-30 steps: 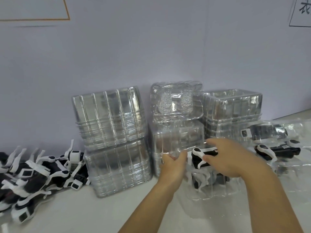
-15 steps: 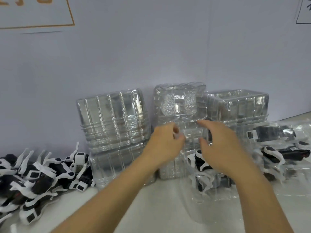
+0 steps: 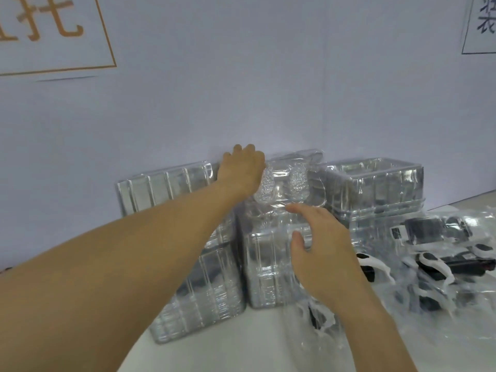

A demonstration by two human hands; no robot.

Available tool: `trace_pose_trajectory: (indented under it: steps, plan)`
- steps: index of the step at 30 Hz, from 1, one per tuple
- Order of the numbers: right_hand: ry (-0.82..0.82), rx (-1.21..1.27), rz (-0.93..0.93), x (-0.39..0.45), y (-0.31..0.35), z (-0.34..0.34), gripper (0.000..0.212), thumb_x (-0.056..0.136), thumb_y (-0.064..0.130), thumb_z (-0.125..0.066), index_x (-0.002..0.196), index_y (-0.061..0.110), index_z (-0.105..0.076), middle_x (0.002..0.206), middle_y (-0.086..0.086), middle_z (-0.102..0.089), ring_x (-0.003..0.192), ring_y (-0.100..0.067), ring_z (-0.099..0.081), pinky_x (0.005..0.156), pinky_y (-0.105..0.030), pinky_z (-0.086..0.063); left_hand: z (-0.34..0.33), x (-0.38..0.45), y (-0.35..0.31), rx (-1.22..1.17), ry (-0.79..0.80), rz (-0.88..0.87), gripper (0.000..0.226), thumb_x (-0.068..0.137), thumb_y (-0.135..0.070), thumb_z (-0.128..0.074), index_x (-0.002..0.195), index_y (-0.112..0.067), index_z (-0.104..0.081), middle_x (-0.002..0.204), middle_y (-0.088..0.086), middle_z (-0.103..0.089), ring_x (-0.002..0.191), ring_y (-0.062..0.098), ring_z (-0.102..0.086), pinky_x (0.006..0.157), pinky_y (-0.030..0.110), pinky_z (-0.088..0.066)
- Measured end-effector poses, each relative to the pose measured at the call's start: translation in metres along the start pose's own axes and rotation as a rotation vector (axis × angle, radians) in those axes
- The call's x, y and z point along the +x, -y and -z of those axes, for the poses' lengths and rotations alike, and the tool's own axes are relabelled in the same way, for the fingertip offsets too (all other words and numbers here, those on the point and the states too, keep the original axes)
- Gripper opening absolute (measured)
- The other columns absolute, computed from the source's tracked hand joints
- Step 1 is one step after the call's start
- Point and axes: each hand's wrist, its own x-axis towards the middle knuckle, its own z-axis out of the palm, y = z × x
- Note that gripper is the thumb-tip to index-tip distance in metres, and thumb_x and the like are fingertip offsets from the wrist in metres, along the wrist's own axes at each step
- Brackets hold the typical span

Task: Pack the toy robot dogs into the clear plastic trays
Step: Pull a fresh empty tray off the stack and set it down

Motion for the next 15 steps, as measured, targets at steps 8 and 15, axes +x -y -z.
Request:
trace_pose_trajectory:
  steps: [8, 15]
  plan:
    - [-0.009, 0.025, 0.021, 0.0, -0.001, -0.005, 0.041, 0.095, 0.01, -0.056, 0.118, 0.044, -0.053, 0.125, 0.015, -0.054, 0.123, -0.009, -0.048, 0.112, -0.044, -0.038, 0.013, -0.034, 0.001, -0.28, -0.078, -0.074, 0.029, 0.106, -0.028, -0.045, 0.111, -0.002, -0.059, 0.119, 0.012, -0.058, 0.111, 0.03, -0.053, 0.093, 0.047, -0.048]
    - [-0.008, 0.01, 0.015, 0.003, -0.008, -0.01, 0.04, 0.095, 0.011, -0.056, 0.125, 0.036, -0.059, 0.129, 0.013, -0.051, 0.123, -0.005, -0.045, 0.085, -0.004, -0.033, 0.027, -0.044, -0.011, -0.559, 0.158, -0.001, 0.022, 0.098, -0.034, -0.054, 0.115, -0.022, -0.045, 0.141, 0.015, -0.032, 0.125, 0.041, -0.041, 0.102, 0.05, -0.04]
